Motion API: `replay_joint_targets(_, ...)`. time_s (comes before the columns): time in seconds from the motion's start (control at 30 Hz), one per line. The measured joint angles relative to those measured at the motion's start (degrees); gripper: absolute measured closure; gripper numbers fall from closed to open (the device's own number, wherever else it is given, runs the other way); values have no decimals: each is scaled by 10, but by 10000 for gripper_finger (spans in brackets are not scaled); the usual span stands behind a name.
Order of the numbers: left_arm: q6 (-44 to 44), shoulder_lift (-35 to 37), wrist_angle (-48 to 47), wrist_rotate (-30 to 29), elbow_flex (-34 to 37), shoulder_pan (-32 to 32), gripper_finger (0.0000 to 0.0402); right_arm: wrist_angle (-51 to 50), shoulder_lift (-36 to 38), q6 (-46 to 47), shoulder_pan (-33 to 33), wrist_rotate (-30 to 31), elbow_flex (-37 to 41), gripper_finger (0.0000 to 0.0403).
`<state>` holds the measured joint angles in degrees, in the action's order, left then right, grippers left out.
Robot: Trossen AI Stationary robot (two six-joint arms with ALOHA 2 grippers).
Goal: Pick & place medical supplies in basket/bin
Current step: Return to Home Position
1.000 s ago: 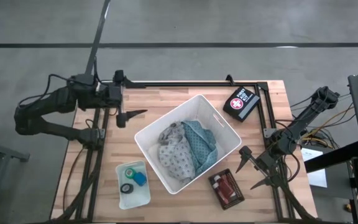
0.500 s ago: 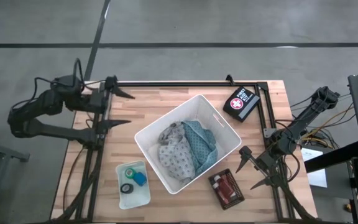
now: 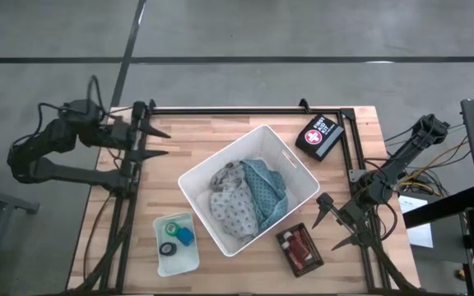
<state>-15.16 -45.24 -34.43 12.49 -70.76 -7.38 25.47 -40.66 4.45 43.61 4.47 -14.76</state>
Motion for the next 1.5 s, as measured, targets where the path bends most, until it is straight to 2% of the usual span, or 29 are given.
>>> replay_joint_targets(0.2,12,48,25,0,43,0,242,0,0,0,0,0,0,35)
replay_joint_targets(0.43,37,164,91,-25,161,0,242,0,0,0,0,0,0,35)
replay_joint_targets(0.73,119,317,100,-74,288,0,242,0,0,0,0,0,0,35)
replay_joint_targets(1.0,127,453,124,-115,405,0,242,0,0,0,0,0,0,35)
replay_joint_targets(1.23,158,443,122,-167,456,0,242,-5,0,0,0,0,0,35)
replay_joint_targets(1.5,167,453,169,-172,527,0,242,-13,0,0,0,0,0,35)
